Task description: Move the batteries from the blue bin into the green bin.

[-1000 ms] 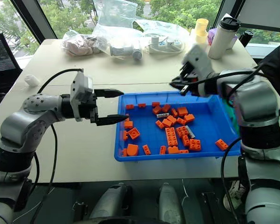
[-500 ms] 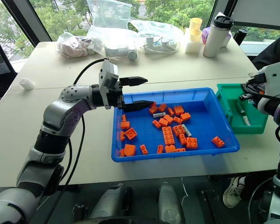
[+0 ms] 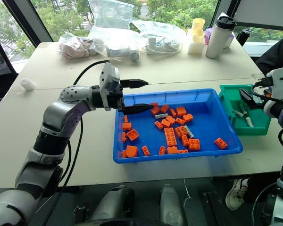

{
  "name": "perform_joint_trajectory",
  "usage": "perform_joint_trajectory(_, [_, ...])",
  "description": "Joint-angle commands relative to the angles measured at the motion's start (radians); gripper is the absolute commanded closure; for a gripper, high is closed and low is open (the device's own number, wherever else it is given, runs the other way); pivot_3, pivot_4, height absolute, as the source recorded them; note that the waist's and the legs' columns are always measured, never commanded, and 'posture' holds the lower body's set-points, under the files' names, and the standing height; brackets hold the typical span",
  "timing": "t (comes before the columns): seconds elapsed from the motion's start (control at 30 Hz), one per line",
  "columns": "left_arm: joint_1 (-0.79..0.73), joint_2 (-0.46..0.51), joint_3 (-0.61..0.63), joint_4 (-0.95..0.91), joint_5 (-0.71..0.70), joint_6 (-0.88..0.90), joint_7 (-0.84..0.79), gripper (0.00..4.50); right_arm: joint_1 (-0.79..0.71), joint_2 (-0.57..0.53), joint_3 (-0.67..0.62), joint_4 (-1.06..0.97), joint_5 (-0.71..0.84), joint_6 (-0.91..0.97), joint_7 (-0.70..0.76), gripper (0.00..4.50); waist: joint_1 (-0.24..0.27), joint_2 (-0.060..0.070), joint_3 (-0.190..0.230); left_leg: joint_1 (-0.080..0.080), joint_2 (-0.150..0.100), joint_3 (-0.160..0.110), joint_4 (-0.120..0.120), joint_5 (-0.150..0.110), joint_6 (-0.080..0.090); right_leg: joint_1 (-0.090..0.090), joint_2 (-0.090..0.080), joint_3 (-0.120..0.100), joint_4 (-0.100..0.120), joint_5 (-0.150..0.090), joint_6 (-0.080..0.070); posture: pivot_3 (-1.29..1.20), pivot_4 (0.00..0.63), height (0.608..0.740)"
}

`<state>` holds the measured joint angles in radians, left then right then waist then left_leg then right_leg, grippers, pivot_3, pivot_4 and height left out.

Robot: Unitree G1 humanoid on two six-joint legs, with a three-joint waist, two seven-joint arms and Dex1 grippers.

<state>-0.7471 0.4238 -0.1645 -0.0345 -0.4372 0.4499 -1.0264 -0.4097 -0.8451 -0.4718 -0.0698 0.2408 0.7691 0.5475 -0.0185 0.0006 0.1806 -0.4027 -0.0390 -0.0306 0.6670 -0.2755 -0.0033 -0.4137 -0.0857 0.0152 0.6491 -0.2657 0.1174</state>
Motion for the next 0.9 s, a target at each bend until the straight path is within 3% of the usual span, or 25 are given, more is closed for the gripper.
perform_joint_trajectory(0.03, [0.002, 0.073, 0.027, -0.052, -0.004, 0.018, -0.044, 0.0, -0.068, -0.009, 0.096, -0.149, 0.124, 0.053, 0.111, 0.17, -0.003, 0.0, 0.0, 0.0, 0.001, 0.0, 0.0, 0.0, 0.0, 0.0, 0.001, 0.0, 0.0, 0.0, 0.0, 0.0, 0.15, 0.74])
perform_joint_trajectory(0.2, [0.068, 0.261, 0.029, -0.161, -0.014, 0.092, -0.132, 0.0, -0.117, 0.013, 0.322, -0.206, 0.227, 0.14, 0.264, 0.17, 0.002, 0.0, 0.0, 0.0, 0.002, -0.001, -0.001, 0.0, 0.0, -0.001, 0.003, 0.001, 0.0, 0.0, 0.0, 0.0, 0.15, 0.74])
perform_joint_trajectory(0.4, [0.129, 0.376, 0.069, -0.25, -0.024, 0.131, -0.125, 0.0, -0.174, 0.063, 0.558, -0.121, 0.148, 0.075, 0.315, 0.17, 0.018, -0.001, 0.001, -0.002, 0.0, -0.002, 0.001, -0.001, 0.001, -0.001, 0.0, 0.001, -0.002, 0.0, 0.0, 0.0, 0.15, 0.74])
perform_joint_trajectory(0.53, [0.174, 0.386, 0.101, -0.298, -0.031, 0.162, -0.074, 0.0, -0.226, 0.1, 0.686, -0.049, 0.079, 0.082, 0.317, 0.17, 0.012, -0.001, 0.001, -0.003, 0.0, -0.002, 0.001, -0.001, 0.001, -0.001, 0.0, 0.001, -0.001, 0.0, 0.0, 0.0, 0.15, 0.74])
perform_joint_trajectory(0.73, [0.218, 0.371, 0.108, -0.303, -0.033, 0.174, -0.026, 0.0, -0.271, 0.154, 0.708, 0.001, 0.075, 0.172, 0.288, 0.17, 0.006, -0.001, 0.001, -0.005, 0.0, -0.001, 0.001, -0.001, 0.001, -0.006, 0.0, 0.001, 0.0, 0.0, 0.0, 0.0, 0.15, 0.74])
perform_joint_trajectory(0.83, [0.222, 0.37, 0.109, -0.304, -0.04, 0.176, -0.021, 0.0, -0.277, 0.159, 0.719, 0.007, 0.063, 0.175, 0.288, 0.93, 0.007, -0.001, 0.001, -0.006, 0.0, -0.001, 0.001, -0.001, 0.001, -0.007, 0.0, 0.001, 0.0, 0.0, 0.0, 0.0, 0.15, 0.74])
perform_joint_trajectory(0.9, [0.22, 0.37, 0.107, -0.296, -0.04, 0.171, -0.022, 0.0, -0.28, 0.162, 0.728, 0.015, 0.051, 0.167, 0.285, 0.93, 0.006, -0.001, 0.001, -0.006, 0.0, -0.001, 0.001, -0.001, 0.001, -0.007, 0.0, 0.001, 0.0, 0.0, 0.0, 0.0, 0.15, 0.74])
